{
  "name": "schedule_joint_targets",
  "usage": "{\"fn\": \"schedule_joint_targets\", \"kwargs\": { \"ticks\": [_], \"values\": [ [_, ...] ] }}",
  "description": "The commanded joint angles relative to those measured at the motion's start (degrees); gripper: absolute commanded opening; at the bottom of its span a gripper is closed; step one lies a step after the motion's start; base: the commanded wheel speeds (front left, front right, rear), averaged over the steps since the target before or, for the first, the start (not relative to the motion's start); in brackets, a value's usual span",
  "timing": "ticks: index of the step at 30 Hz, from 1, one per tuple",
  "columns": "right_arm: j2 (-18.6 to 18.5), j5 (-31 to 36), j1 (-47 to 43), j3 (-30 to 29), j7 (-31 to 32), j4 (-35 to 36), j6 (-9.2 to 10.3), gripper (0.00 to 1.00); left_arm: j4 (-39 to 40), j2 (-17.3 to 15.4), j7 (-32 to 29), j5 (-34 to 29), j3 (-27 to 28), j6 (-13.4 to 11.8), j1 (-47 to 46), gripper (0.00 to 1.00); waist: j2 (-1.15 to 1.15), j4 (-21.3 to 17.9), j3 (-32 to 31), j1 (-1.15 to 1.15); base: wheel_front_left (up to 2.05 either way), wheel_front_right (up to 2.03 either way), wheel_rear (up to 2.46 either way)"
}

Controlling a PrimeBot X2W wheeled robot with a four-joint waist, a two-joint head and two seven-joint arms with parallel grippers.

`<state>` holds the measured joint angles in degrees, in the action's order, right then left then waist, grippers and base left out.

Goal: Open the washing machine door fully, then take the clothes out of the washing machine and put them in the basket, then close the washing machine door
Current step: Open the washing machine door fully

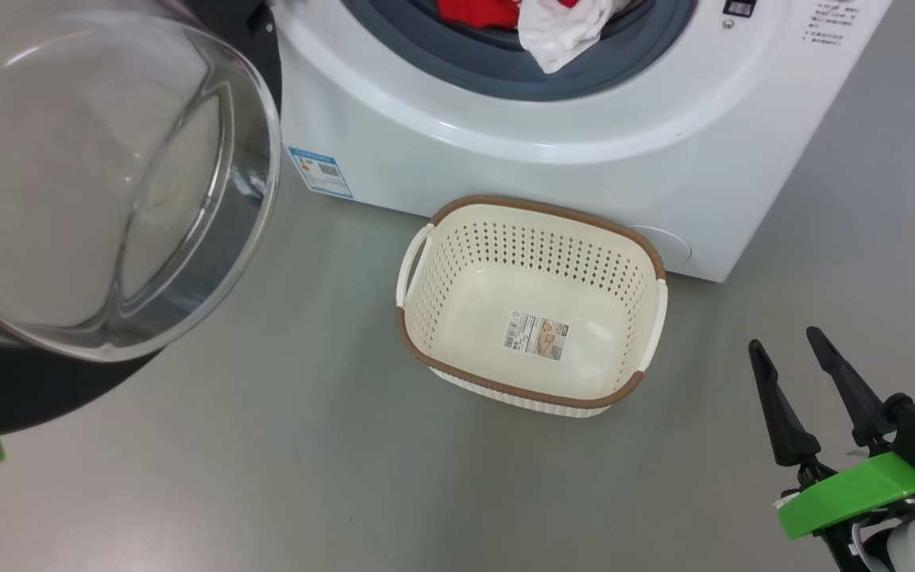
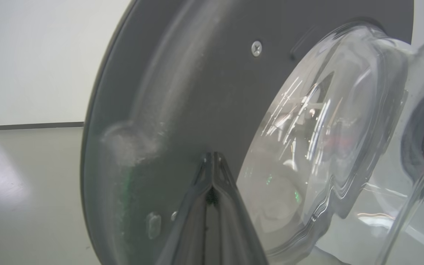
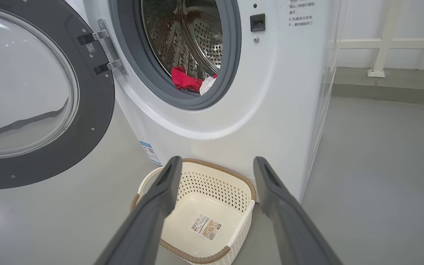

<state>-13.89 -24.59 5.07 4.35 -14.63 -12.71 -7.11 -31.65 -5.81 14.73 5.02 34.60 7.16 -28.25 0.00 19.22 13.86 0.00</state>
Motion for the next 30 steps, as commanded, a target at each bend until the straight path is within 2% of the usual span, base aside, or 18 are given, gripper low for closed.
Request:
{"fn": "schedule_joint_targets", "kwargs": {
  "ticks": [1,3,5,7,11,12,13,15,16,17,21,26,30],
  "values": [
    [-0.4,0.5,-0.3,0.9,-0.4,1.1,-0.37,1.00,1.9,-2.4,0.3,0.0,0.5,0.3,1.9,0.00,0.00,0.2,-0.7,0.00,0.00,0.00,0.00],
    [-0.3,0.5,-0.5,0.8,-0.4,1.1,-0.37,1.00,2.9,-1.8,0.3,0.3,-0.8,0.3,3.0,0.01,0.00,0.3,-1.2,0.00,0.00,0.00,0.00],
    [-0.1,0.5,-0.8,0.8,-0.4,1.1,-0.37,1.00,5.0,-1.0,0.3,1.5,-3.5,0.3,5.1,0.21,0.00,0.3,-2.0,0.00,0.00,0.00,0.00],
    [0.1,0.5,-0.9,0.7,-0.4,1.2,-0.37,1.00,6.6,-0.5,0.3,2.8,-5.7,0.3,6.6,0.35,0.00,0.2,-2.4,0.00,0.00,0.00,0.00],
    [0.4,0.4,-1.2,0.3,-0.4,1.4,-0.37,1.00,9.9,0.1,0.3,4.7,-10.0,0.3,9.8,0.49,0.00,0.0,-3.0,0.00,0.00,0.00,0.00],
    [0.4,0.4,-1.2,0.3,-0.4,1.4,-0.37,1.00,9.9,0.1,0.3,4.7,-10.0,0.3,9.8,0.49,0.00,0.0,-3.0,0.00,0.00,0.00,0.00],
    [0.5,0.4,-1.2,0.1,-0.4,1.4,-0.37,1.00,10.7,0.4,0.3,5.1,-10.7,0.3,10.5,0.62,0.00,-0.1,-3.1,0.00,0.00,0.00,0.00],
    [0.6,0.4,-1.4,-0.1,-0.4,1.5,-0.37,1.00,12.3,0.8,0.3,5.9,-12.2,0.3,11.8,0.78,0.00,-0.4,-3.4,0.00,0.00,0.00,0.00],
    [0.7,0.4,-1.5,-0.1,-0.4,1.5,-0.37,1.00,13.3,1.1,0.3,6.8,-13.2,0.3,12.4,0.93,0.00,-0.6,-3.6,0.00,0.00,0.00,0.00],
    [0.8,0.4,-1.6,-0.1,-0.4,1.5,-0.37,1.00,14.1,1.3,0.3,7.9,-14.0,0.3,13.1,1.00,0.00,-0.9,-3.8,0.00,0.00,0.00,0.00],
    [1.3,0.3,-1.8,-0.5,-0.4,1.4,-0.37,1.00,16.2,1.4,0.3,9.7,-17.3,0.3,15.8,1.00,0.00,-2.4,-4.3,0.00,0.00,0.00,0.00],
    [1.8,0.3,-2.1,-1.7,-0.4,1.6,-0.37,1.00,18.6,0.0,0.3,12.2,-23.4,0.3,18.2,1.00,0.00,-4.7,-4.6,0.00,0.00,0.00,0.00],
    [2.1,0.4,-2.0,-2.4,-0.4,1.8,-0.37,1.00,20.3,-0.8,0.3,14.0,-25.9,0.3,19.5,1.00,0.00,-7.1,-4.6,0.00,0.00,0.00,0.00]
  ]
}}
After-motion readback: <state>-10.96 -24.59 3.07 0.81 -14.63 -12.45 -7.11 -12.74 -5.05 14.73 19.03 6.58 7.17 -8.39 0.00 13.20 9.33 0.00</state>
